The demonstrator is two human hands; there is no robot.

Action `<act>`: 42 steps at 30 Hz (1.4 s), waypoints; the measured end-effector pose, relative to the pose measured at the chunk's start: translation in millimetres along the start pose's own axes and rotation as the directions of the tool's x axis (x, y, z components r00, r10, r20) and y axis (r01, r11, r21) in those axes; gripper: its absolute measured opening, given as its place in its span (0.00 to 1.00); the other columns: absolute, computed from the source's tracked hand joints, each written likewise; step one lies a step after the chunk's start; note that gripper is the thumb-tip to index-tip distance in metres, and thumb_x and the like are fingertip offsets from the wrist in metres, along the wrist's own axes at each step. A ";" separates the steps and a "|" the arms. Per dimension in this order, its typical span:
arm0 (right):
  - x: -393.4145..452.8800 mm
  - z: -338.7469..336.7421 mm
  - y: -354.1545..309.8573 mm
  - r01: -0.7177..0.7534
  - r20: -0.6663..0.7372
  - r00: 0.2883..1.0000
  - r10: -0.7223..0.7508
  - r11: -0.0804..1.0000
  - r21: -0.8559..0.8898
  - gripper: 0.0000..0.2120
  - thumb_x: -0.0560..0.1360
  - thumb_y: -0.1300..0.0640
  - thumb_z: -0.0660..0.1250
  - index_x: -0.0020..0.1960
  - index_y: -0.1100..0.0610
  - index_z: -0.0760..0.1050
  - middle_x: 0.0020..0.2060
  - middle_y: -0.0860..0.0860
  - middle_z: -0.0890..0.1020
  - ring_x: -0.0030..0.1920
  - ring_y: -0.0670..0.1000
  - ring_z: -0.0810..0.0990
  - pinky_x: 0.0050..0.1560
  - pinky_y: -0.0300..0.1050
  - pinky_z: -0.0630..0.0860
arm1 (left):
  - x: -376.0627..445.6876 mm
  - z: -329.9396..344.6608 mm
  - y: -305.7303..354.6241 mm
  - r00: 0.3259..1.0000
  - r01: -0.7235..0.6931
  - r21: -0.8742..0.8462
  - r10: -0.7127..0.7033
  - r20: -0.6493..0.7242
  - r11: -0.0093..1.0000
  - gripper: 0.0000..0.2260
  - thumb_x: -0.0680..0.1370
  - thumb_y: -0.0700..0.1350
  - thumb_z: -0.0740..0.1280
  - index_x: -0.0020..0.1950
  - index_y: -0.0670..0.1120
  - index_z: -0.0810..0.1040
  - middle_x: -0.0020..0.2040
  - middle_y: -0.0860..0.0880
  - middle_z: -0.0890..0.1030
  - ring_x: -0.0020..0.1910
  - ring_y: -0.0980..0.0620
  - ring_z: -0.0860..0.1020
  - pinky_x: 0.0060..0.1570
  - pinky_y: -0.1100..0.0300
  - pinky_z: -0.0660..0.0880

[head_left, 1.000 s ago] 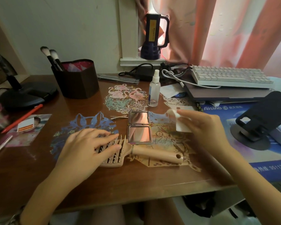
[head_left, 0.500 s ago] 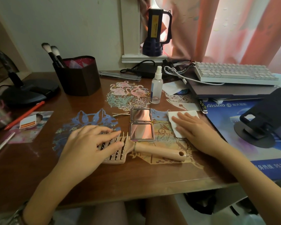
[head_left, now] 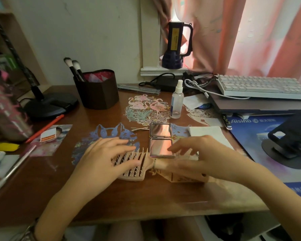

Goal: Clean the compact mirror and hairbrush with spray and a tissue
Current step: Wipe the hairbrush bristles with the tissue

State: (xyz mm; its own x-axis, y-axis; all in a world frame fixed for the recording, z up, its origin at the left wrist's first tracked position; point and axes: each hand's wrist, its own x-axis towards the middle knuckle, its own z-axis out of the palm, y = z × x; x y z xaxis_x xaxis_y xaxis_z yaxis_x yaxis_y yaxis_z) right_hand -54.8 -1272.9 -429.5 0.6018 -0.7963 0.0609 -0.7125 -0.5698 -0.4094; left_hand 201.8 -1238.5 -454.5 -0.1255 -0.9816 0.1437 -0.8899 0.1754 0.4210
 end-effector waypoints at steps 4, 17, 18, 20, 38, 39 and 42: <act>8.7 8.7 -0.2 0.011 0.138 0.990 -0.016 0.999 0.035 0.14 0.73 0.45 0.66 0.58 0.40 0.73 0.48 0.35 0.78 0.48 0.34 0.75 0.46 0.30 0.75 | -14.2 -9.4 -3.9 0.999 -0.030 0.005 0.030 -0.037 1.000 0.32 0.59 0.74 0.51 0.59 0.66 0.73 0.60 0.70 0.65 0.63 0.68 0.59 0.68 0.59 0.51; 16.1 28.3 -22.3 -0.095 0.160 0.985 0.058 0.968 0.232 0.17 0.68 0.46 0.72 0.56 0.38 0.75 0.44 0.39 0.80 0.43 0.37 0.78 0.40 0.33 0.75 | -5.3 -15.1 -36.2 0.987 -0.047 0.057 0.055 -0.154 0.997 0.12 0.70 0.52 0.71 0.52 0.60 0.80 0.56 0.66 0.73 0.60 0.65 0.66 0.66 0.56 0.60; 16.8 29.8 -24.4 -0.109 0.162 0.984 0.067 0.959 0.261 0.17 0.68 0.47 0.72 0.56 0.39 0.75 0.43 0.39 0.80 0.43 0.37 0.78 0.39 0.32 0.74 | -3.8 -15.0 -38.4 0.984 -0.042 0.061 0.052 -0.168 0.997 0.11 0.70 0.52 0.71 0.52 0.60 0.81 0.56 0.64 0.75 0.60 0.64 0.67 0.65 0.56 0.60; 19.8 31.6 -29.3 -0.139 0.178 0.980 0.088 0.944 0.300 0.17 0.69 0.48 0.72 0.56 0.40 0.75 0.43 0.39 0.80 0.42 0.35 0.78 0.38 0.30 0.73 | -1.5 -15.4 -42.5 0.981 -0.031 0.063 0.043 -0.189 0.998 0.10 0.70 0.52 0.71 0.50 0.59 0.82 0.55 0.61 0.78 0.61 0.60 0.70 0.65 0.55 0.62; 116.7 94.7 -85.9 -0.215 0.084 0.969 0.231 0.628 0.748 0.18 0.68 0.59 0.74 0.57 0.55 0.76 0.40 0.53 0.79 0.36 0.48 0.80 0.32 0.39 0.76 | 49.0 -41.9 -100.0 0.976 0.125 -0.059 -0.133 -0.170 0.990 0.08 0.71 0.54 0.70 0.49 0.57 0.83 0.53 0.57 0.82 0.52 0.57 0.77 0.52 0.53 0.75; 121.4 96.4 -88.3 -0.216 0.083 0.969 0.234 0.629 0.747 0.19 0.68 0.59 0.75 0.57 0.55 0.76 0.39 0.52 0.79 0.36 0.48 0.80 0.33 0.40 0.77 | 51.8 -42.4 -102.4 0.977 0.130 -0.059 -0.138 -0.160 0.990 0.07 0.71 0.54 0.70 0.49 0.57 0.83 0.53 0.56 0.82 0.52 0.58 0.77 0.52 0.54 0.75; 133.3 102.4 -94.8 -0.209 0.062 0.968 0.243 0.646 0.734 0.19 0.67 0.57 0.75 0.56 0.53 0.76 0.36 0.49 0.80 0.36 0.48 0.81 0.38 0.45 0.81 | 58.6 -44.9 -110.0 0.977 0.136 -0.070 -0.146 -0.155 0.988 0.07 0.72 0.52 0.71 0.48 0.56 0.83 0.53 0.55 0.82 0.52 0.57 0.77 0.53 0.55 0.75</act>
State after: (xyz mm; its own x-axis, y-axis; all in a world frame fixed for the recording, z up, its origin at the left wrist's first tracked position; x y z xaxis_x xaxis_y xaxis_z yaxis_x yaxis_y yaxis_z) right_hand 129.9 -1304.2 -475.7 0.4322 -0.8965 -0.0973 -0.3209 -0.0521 -0.9457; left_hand 312.0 -1311.9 -452.1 0.0749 -0.9732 0.2174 -0.8659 0.0447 0.4982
